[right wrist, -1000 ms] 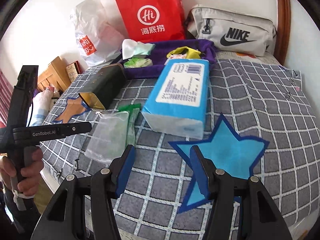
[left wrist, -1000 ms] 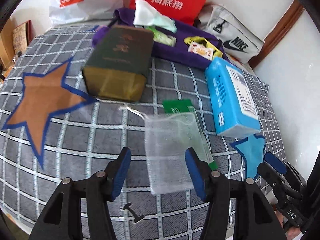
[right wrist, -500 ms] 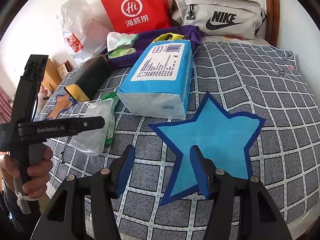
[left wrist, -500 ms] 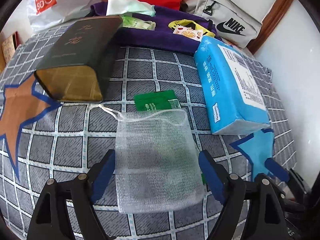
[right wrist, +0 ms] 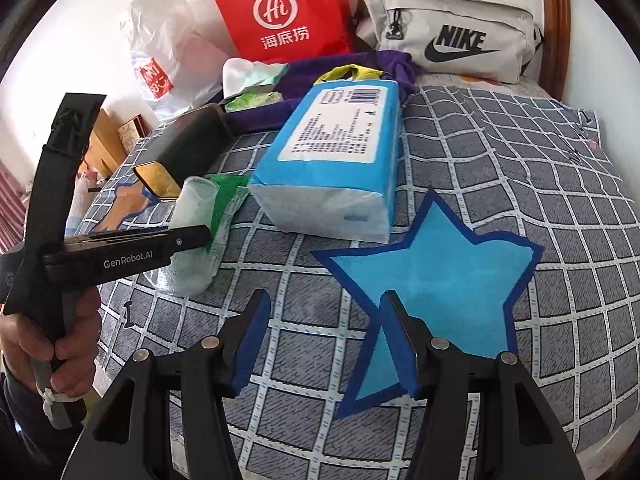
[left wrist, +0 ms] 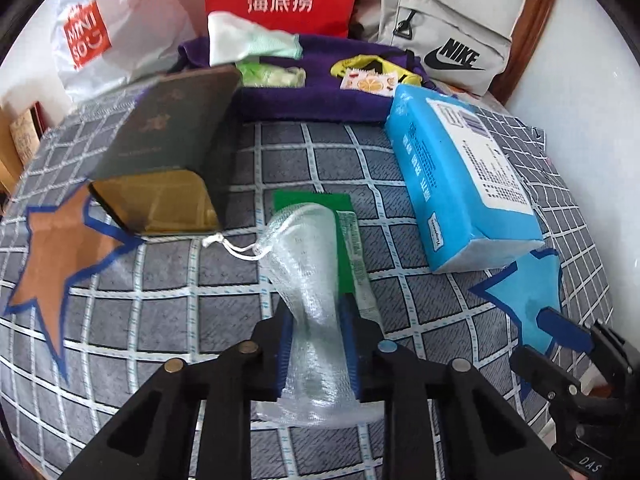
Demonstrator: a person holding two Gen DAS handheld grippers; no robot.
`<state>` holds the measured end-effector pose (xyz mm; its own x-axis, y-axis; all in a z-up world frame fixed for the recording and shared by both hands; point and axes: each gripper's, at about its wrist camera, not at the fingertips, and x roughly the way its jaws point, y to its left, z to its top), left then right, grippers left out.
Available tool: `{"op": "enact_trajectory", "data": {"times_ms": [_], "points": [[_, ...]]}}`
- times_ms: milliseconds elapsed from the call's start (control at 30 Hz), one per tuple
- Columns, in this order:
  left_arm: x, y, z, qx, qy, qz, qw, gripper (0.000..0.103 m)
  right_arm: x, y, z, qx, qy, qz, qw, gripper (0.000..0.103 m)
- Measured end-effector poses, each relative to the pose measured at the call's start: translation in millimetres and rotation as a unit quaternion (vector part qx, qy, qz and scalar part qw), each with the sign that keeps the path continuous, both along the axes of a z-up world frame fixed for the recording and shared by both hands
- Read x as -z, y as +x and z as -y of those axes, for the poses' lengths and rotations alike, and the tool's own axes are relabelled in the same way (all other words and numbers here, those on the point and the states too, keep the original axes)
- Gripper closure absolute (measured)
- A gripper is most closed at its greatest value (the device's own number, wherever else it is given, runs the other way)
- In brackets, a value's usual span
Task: Organize soft objects
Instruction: 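Grasp the white mesh bag with the left tool while the right tool moves toward the green packet, then grasp the green snack packet with the right tool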
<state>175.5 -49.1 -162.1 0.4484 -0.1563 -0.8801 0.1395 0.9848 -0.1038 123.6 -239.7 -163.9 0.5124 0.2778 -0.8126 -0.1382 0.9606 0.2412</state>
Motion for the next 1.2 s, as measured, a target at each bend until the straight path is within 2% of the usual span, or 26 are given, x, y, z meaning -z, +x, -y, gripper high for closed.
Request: {"op": "enact_trajectory", "data": {"times_ms": [67,267,367,500,667,900,1200], "points": [[-3,-2,-11,-0.010,-0.011,-0.004,0.9999,0.088,-3,0,-8,-0.008,-0.007,0.003,1.000,0.047],[-5,-6,-52,-0.053,-0.026,-0.007,0.9982,0.088,-9,5,-33,-0.029,-0.003,0.012,1.000,0.047],[-6,-8,-73,-0.076,-0.026,-0.005,0.9967,0.088,-2,10,-52,-0.034,-0.008,0.025,0.999,0.047],[-7,-12,-98,-0.095,-0.025,0.005,0.9951,0.088,12,20,-73,-0.042,-0.005,0.015,0.999,0.047],[-5,-15,-124,-0.110,-0.023,0.013,0.9936,0.088,17,29,-96,-0.047,-0.017,0.020,0.999,0.047],[4,-16,-147,-0.121,-0.040,0.010,0.9918,0.088,22,50,-119,-0.031,0.005,0.007,0.999,0.045],[12,-18,-165,-0.129,-0.074,-0.004,0.9888,0.088,26,69,-144,-0.005,-0.050,0.016,0.999,0.045]]}}
